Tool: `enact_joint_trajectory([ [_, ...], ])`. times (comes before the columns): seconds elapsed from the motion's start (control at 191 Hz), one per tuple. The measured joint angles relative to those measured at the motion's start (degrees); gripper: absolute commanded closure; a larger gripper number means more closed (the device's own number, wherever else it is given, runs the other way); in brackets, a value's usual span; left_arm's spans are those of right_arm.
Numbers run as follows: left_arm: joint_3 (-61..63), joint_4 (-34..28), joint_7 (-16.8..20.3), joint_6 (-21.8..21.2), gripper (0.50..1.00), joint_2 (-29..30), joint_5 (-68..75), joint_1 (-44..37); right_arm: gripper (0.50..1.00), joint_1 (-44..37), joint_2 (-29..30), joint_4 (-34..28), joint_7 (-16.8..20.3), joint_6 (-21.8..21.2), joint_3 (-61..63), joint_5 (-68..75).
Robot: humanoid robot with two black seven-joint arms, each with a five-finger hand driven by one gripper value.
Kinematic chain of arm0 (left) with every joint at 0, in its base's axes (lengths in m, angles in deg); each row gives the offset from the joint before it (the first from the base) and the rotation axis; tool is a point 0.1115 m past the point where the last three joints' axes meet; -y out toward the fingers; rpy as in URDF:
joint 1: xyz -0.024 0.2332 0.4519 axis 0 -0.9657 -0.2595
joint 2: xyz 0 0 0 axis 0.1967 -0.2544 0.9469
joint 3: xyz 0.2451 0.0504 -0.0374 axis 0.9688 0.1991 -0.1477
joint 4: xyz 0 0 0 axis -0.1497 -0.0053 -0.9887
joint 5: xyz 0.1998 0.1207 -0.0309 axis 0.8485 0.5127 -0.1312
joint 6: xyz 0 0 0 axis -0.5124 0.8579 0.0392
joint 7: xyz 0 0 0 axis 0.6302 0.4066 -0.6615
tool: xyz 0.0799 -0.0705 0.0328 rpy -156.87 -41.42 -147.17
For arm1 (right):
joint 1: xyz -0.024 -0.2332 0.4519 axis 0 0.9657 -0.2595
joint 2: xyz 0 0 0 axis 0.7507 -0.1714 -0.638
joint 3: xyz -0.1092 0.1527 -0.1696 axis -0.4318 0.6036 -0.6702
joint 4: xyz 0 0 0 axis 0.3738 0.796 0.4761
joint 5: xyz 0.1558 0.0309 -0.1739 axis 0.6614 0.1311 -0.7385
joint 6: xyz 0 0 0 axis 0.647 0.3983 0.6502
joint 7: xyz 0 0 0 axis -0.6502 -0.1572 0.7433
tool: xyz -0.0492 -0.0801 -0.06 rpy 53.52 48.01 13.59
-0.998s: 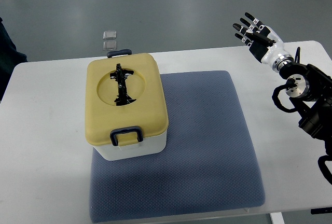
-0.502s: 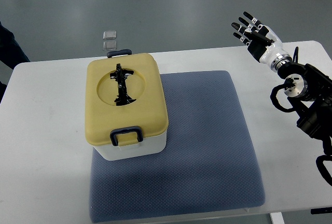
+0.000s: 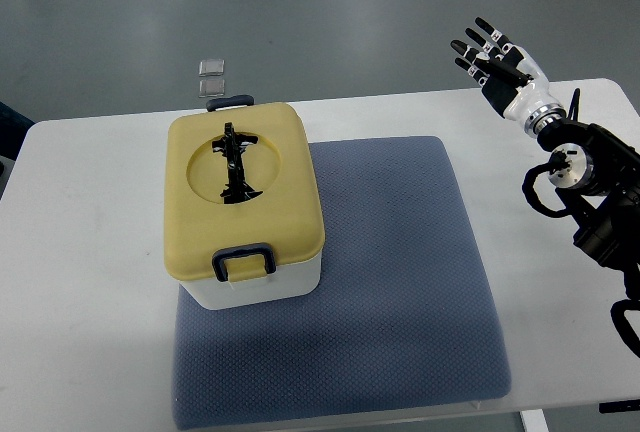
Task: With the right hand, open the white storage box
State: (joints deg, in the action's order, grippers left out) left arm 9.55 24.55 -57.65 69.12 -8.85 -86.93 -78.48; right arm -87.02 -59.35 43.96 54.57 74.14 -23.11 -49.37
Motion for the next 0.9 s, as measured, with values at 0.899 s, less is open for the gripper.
enact_joint_trajectory([
  [0.899,0.0,0.0,0.0,0.0,0.500,0.0,0.0,0.0,0.581,-12.4,-5.1,0.0,-7.2,-5.4,-26.1,1.0],
])
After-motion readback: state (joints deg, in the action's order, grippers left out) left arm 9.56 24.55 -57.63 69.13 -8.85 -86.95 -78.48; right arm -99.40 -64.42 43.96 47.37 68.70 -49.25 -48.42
